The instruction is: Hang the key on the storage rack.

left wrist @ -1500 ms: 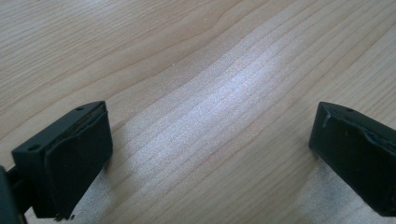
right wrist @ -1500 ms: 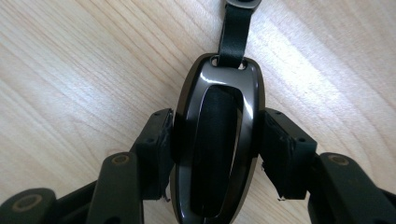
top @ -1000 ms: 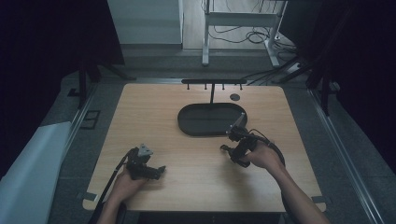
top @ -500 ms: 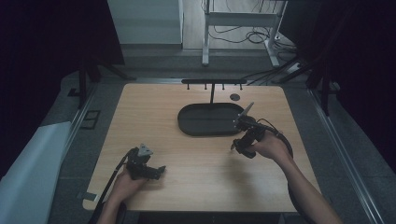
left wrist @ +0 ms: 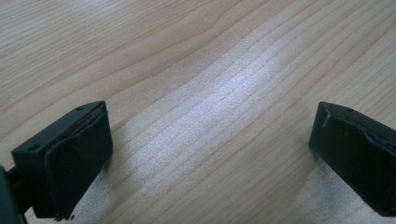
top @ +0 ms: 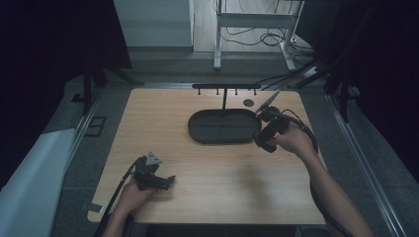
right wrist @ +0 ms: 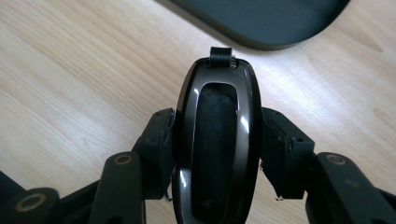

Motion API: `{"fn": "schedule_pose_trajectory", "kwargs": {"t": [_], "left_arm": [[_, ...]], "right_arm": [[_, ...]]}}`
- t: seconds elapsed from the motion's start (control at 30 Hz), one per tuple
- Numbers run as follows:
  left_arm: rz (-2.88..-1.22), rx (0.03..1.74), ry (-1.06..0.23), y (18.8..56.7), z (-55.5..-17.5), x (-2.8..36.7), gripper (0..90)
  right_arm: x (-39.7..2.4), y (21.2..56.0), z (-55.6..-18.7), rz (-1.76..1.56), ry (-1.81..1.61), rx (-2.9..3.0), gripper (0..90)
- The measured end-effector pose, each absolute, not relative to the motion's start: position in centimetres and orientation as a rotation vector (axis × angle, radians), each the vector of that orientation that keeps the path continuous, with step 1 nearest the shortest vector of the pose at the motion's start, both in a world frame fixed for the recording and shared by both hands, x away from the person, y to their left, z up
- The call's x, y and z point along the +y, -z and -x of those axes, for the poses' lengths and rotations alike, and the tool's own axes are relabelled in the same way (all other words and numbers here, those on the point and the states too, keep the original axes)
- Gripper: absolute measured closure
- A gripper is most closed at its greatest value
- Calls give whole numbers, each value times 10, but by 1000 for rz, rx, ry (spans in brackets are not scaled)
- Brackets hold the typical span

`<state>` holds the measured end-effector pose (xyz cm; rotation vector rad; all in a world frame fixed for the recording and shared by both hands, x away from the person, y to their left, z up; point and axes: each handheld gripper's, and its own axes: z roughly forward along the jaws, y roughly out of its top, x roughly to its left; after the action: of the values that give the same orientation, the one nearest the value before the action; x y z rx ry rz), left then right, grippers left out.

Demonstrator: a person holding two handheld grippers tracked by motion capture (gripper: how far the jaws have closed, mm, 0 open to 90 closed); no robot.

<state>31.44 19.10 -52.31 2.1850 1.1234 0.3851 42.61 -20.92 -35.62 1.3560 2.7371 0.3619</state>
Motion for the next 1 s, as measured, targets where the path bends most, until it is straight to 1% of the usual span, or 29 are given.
{"fn": "schedule_pose_trajectory", "kwargs": {"t": [0.63,1.0], "left_arm": [[-2185,1124,-383,523,-314,191,0],[-2190,1122,-382,523,-314,191,0]], "right_arm": [[-219,310,-458,-1438,-392,2633,484],[-213,288,-477,-1449,-419,2587,485]]}}
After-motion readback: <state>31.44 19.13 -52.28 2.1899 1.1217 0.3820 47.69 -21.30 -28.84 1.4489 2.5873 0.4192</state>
